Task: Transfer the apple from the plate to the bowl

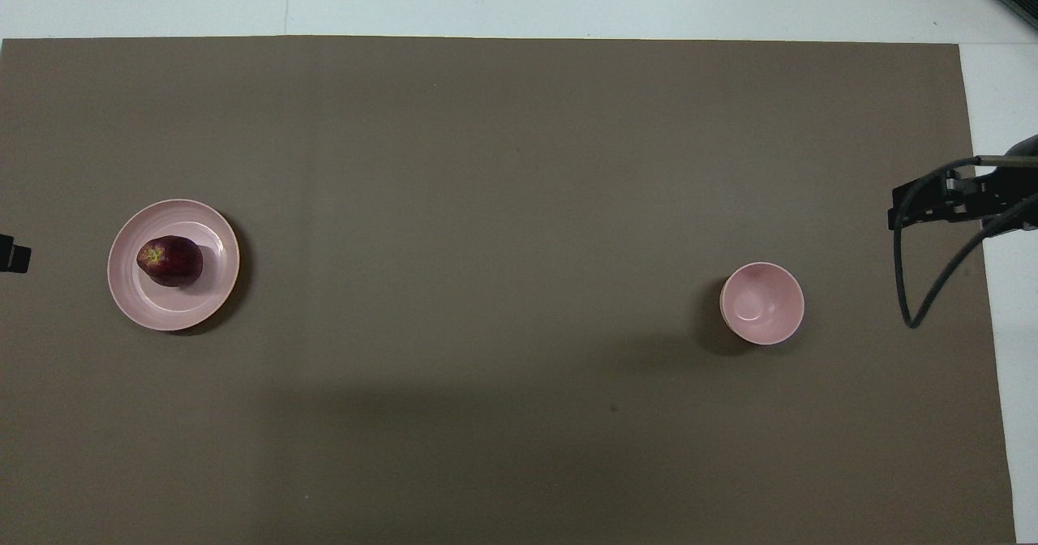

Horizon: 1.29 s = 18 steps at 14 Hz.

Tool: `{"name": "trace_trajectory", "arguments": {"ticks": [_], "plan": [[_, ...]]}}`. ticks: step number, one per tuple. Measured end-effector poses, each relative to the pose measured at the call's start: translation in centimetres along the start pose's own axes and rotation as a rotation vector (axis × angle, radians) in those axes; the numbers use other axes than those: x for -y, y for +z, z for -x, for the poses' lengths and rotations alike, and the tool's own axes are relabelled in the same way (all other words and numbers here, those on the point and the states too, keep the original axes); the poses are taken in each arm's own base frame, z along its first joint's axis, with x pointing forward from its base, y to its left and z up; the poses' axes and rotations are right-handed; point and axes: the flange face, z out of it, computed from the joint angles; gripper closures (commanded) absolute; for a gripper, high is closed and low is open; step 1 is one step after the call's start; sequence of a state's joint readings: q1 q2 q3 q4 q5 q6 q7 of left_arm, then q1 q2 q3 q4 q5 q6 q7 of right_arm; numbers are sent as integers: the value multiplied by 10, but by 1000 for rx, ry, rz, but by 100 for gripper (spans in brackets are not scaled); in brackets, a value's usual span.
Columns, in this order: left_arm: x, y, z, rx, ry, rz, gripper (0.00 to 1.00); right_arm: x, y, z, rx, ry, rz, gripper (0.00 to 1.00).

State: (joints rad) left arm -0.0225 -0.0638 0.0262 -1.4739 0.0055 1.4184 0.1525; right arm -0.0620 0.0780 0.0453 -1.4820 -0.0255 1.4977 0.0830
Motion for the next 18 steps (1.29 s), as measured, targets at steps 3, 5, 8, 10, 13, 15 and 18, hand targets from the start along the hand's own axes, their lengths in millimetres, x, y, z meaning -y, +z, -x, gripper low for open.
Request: {"name": "trace_trajectory", "arguments": {"ticks": [3,5,8,10,13,15,18], "plan": [[0,2,-4,-24,0,-2,0,0,0,0,0,0,0,0],[1,7,-6,-27,5,-3,0,0,0,0,0,0,0,0],[4,22,-10,-17,17,-1,0,0,0,0,0,0,0,0],[13,45,-17,-31,7,-3,0,0,0,0,0,0,0,0],[24,97,-31,-34,3,-5,0,0,0,0,0,0,0,0],[30,137,-38,-44,13,-8,0,0,0,0,0,0,0,0],[40,191,-35,-35,23,-7,0,0,0,0,0,0,0,0]]}}
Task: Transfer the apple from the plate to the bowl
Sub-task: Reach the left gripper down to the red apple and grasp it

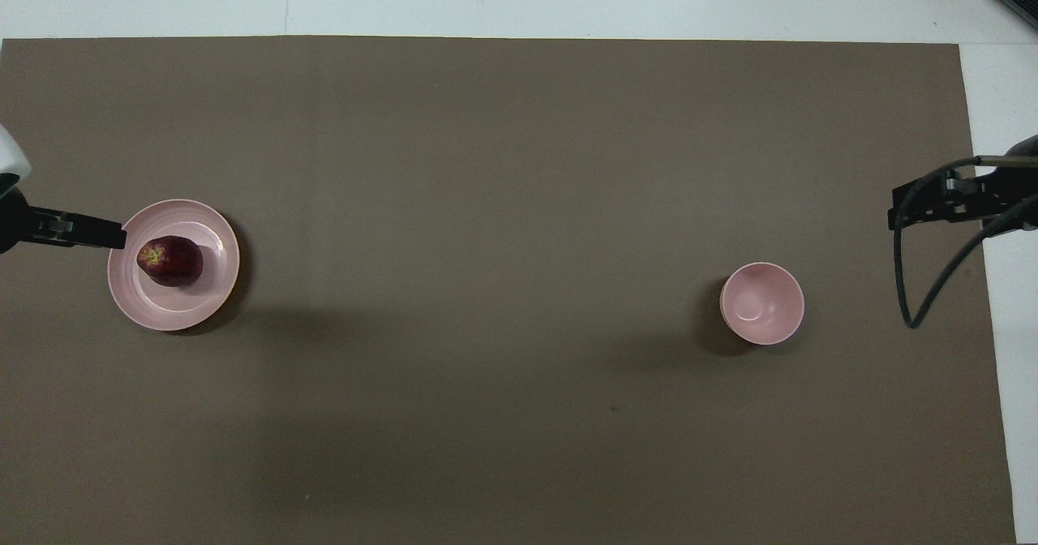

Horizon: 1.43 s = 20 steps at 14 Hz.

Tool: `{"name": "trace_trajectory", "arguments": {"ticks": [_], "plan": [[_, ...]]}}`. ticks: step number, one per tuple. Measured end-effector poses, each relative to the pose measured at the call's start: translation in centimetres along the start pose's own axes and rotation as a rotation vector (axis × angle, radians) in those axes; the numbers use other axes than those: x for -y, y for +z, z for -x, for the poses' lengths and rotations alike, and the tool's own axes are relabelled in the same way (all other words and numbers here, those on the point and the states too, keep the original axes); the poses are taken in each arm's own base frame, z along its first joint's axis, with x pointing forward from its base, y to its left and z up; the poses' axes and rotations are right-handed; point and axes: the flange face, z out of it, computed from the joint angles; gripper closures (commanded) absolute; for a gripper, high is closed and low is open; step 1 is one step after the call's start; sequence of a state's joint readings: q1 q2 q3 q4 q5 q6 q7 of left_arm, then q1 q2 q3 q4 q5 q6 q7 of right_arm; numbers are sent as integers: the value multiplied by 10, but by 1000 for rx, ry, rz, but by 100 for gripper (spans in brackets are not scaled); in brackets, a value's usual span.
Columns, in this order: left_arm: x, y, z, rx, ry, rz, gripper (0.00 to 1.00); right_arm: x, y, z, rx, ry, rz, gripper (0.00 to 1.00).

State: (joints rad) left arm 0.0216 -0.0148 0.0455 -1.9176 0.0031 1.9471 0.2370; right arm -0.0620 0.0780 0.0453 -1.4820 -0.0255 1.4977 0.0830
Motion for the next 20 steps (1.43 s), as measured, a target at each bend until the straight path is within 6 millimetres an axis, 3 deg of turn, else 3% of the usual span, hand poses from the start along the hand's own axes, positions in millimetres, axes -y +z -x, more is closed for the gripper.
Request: {"name": "trace_trajectory", "arguments": {"ticks": [5,9,14,15,17,18,20], "plan": [[1,57,-2,18,10,6,0,0,0,0,0,0,0,0],[23,117,-1,5,-26,-2,0,0,0,0,0,0,0,0],[21,141,-2,-13,-30,2,3,0,0,0,0,0,0,0],[20,144,-2,-19,-29,2,10,0,0,0,0,0,0,0],[18,146,-2,-28,-27,2,66,0,0,0,0,0,0,0],[17,146,-2,-28,-27,2,86,0,0,0,0,0,0,0],[17,145,-3,-31,-25,2,100,0,0,0,0,0,0,0]]}}
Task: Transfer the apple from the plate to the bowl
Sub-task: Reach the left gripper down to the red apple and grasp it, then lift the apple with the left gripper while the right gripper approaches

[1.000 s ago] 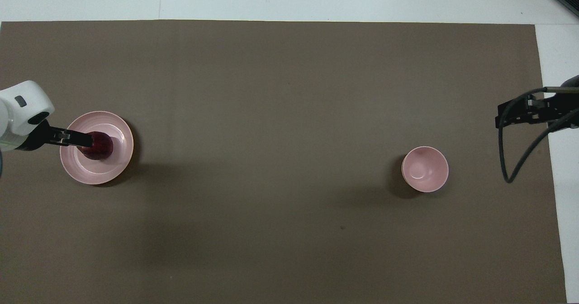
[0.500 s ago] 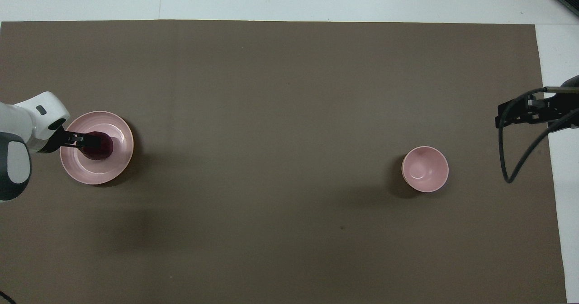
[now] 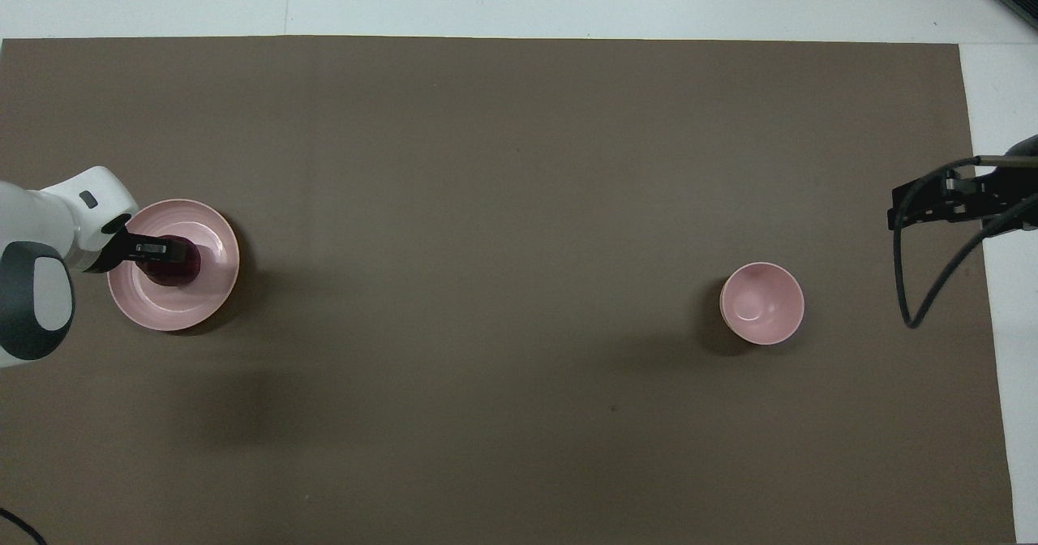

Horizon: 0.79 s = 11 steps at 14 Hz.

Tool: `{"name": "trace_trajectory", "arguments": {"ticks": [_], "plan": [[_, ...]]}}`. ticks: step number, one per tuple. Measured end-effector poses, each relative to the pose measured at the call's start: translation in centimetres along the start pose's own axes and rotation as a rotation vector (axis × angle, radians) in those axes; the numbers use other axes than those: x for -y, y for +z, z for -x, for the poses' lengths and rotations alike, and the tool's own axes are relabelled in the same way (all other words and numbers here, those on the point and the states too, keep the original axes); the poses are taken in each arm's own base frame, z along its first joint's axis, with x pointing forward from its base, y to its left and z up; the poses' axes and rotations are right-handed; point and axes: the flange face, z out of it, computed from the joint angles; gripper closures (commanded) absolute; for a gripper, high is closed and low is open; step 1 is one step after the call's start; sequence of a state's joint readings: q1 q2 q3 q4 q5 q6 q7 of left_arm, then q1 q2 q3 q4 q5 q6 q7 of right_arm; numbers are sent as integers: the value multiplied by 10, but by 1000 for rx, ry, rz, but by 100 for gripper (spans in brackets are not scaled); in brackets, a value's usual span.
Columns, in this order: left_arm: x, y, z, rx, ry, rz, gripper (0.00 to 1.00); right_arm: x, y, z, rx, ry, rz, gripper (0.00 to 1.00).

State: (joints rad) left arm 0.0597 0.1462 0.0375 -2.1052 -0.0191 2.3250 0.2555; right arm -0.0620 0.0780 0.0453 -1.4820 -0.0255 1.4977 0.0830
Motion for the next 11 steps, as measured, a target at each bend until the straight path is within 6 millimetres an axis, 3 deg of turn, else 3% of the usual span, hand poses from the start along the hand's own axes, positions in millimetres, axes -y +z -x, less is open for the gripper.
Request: {"name": "trace_trajectory", "arguments": {"ticks": [6,8,11], "plan": [[-11,-3,-1,15,21,8,100,0,0,0,0,0,0,0],[-23,-24,-3,35,39,22,100,5,1,1,2,-8,-2,0],[-57,-74,-2,51,33,129,100,24,15,7,1,-30,-65,0]]}}
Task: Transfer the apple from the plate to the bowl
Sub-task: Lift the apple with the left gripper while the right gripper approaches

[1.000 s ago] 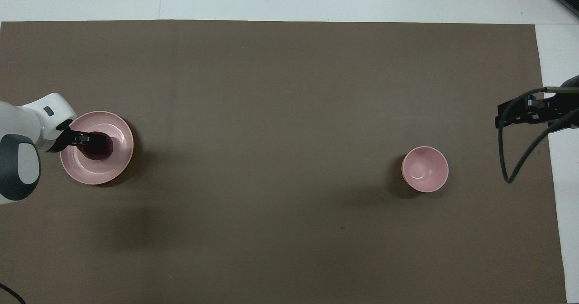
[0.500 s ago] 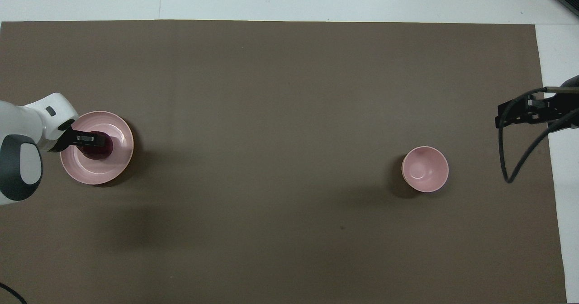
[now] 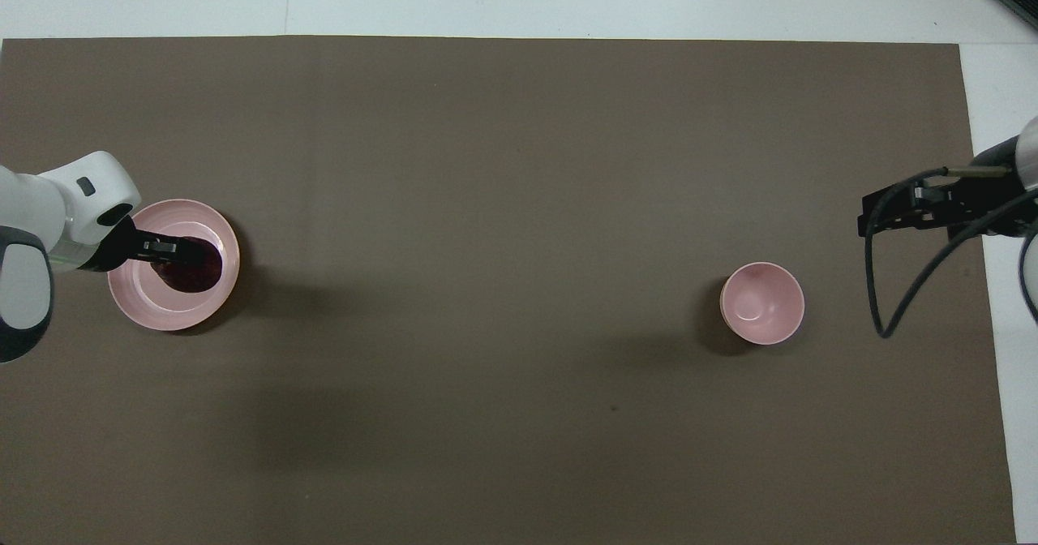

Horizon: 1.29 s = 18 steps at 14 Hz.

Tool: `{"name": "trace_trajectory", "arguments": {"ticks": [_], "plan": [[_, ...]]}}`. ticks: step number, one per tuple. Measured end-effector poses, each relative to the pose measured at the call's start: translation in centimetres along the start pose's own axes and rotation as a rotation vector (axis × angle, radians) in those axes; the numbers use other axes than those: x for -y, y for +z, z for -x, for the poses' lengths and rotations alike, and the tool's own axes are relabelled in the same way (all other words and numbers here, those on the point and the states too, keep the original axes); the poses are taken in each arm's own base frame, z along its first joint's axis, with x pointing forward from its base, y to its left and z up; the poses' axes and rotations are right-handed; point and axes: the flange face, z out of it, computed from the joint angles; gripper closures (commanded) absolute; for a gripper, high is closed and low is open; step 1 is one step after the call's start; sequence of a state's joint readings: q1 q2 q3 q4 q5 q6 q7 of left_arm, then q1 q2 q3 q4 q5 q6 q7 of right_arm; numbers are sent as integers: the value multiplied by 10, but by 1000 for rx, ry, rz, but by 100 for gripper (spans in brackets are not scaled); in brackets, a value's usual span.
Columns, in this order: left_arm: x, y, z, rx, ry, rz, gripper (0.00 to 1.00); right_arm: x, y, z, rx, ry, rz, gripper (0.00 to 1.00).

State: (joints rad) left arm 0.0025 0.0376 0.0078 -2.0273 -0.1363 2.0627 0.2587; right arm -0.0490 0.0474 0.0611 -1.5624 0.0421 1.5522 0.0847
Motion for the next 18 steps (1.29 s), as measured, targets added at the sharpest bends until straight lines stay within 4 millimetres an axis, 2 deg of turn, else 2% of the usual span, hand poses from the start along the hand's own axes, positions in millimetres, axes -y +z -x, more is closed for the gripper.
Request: {"name": "trace_trajectory", "arguments": {"ticks": [1,3,7,9,11,14,18], "plan": [[-21,-13,2,5,13,43,100,6,10,3,10,15,-39,0],[-70,-24,6,15,3,121,100,24,32,8,54,120,-112,0],[-177,-22,11,58,-81,261,100,86,65,9,160,367,-292,0],[-222,-21,15,62,-117,294,100,113,84,5,224,467,-380,0],[-253,-24,16,32,-160,341,100,135,105,0,271,561,-455,0],[-286,-32,13,-54,-215,422,100,171,135,-2,344,729,-535,0],[-320,-39,16,-133,-261,463,100,203,157,-2,420,927,-582,0]]}}
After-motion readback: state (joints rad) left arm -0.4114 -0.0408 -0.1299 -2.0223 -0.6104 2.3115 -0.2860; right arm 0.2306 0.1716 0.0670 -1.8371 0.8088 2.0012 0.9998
